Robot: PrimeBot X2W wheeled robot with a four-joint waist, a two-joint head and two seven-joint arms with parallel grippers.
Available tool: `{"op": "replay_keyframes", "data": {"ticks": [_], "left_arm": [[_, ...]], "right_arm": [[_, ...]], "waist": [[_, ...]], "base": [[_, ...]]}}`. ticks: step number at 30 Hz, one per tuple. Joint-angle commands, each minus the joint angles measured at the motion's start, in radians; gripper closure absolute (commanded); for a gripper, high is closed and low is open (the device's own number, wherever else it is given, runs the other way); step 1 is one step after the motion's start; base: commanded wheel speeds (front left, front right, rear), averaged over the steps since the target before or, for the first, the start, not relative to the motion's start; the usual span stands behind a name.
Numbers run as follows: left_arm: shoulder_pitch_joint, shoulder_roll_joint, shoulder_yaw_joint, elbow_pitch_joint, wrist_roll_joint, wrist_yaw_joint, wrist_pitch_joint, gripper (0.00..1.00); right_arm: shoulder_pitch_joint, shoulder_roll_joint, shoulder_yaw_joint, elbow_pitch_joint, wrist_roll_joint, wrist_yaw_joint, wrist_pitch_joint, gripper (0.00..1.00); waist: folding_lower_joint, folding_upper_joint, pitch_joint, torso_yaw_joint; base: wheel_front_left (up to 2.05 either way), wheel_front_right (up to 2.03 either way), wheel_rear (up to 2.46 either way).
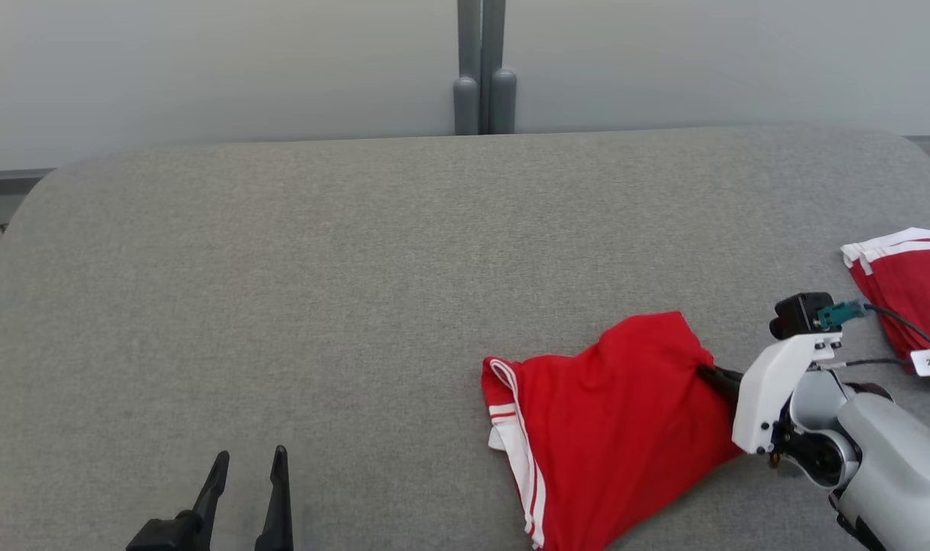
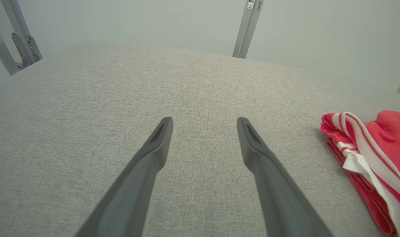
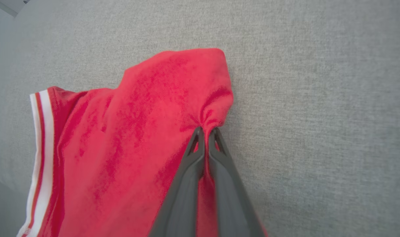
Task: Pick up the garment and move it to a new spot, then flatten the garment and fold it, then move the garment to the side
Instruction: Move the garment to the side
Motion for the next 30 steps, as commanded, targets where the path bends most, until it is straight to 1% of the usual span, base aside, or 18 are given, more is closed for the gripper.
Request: {"op": "replay_keyframes", "data": {"ticks": [1,3,4,6,9,11,14,19,27,30], "left_arm": [[0.006,0.002,0.003,-0.006,-0.006,-0.003,-0.002,0.0],[0.007,0.002,0.0,-0.007,-0.013,-0.003,-0.003,0.0],[0.001,0.002,-0.004,-0.008,-0.024,-0.003,-0.003,0.0],[-0.008,0.002,-0.014,-0.011,-0.035,-0.003,-0.003,0.0],[-0.035,0.002,-0.045,-0.012,-0.044,-0.003,-0.002,0.0],[-0.048,0.002,-0.069,-0.014,-0.05,-0.003,-0.002,0.0],[-0.067,0.003,-0.091,-0.015,-0.054,-0.003,-0.002,0.0],[-0.086,0.003,-0.104,-0.017,-0.052,-0.003,-0.002,0.0],[-0.093,0.003,-0.089,-0.011,-0.017,-0.003,-0.002,0.0],[-0.096,0.003,-0.079,-0.013,-0.013,-0.003,-0.002,0.0]], "right_arm": [[-0.027,-0.018,0.017,-0.013,0.009,0.0,-0.006,1.0],[-0.063,-0.038,0.048,-0.029,0.011,0.0,-0.005,1.0],[-0.105,-0.057,0.069,-0.029,0.009,0.0,-0.009,1.0],[-0.149,-0.073,0.079,-0.02,0.005,0.0,-0.012,1.0],[-0.216,-0.098,0.077,0.004,-0.004,0.0,-0.029,1.0],[-0.255,-0.107,0.069,0.017,-0.002,0.0,-0.042,1.0],[-0.311,-0.125,0.057,0.035,-0.009,0.0,-0.063,1.0],[-0.385,-0.151,0.03,0.08,-0.023,0.0,-0.102,1.0],[-0.517,-0.118,-0.023,0.198,-0.046,0.0,-0.154,1.0],[-0.551,-0.124,-0.034,0.237,-0.055,0.0,-0.152,1.0]], "waist": [[0.0,0.0,-0.003,-0.05],[0.0,0.0,-0.002,-0.093],[0.0,0.0,0.0,-0.137],[0.0,0.0,0.01,-0.181],[0.0,0.0,0.03,-0.23],[0.0,0.0,0.043,-0.248],[0.0,0.0,0.06,-0.255],[0.0,0.0,0.084,-0.235],[0.0,0.0,0.126,-0.199],[0.0,0.0,0.139,-0.193]], "base": [[0.0,0.0,0.0],[0.0,0.0,0.0],[0.0,0.0,0.0],[0.0,0.0,0.0],[0.0,0.0,0.0],[0.0,0.0,0.0],[0.0,0.0,0.0],[0.0,0.0,0.0],[0.0,0.0,0.0],[0.0,0.0,0.0]]}}
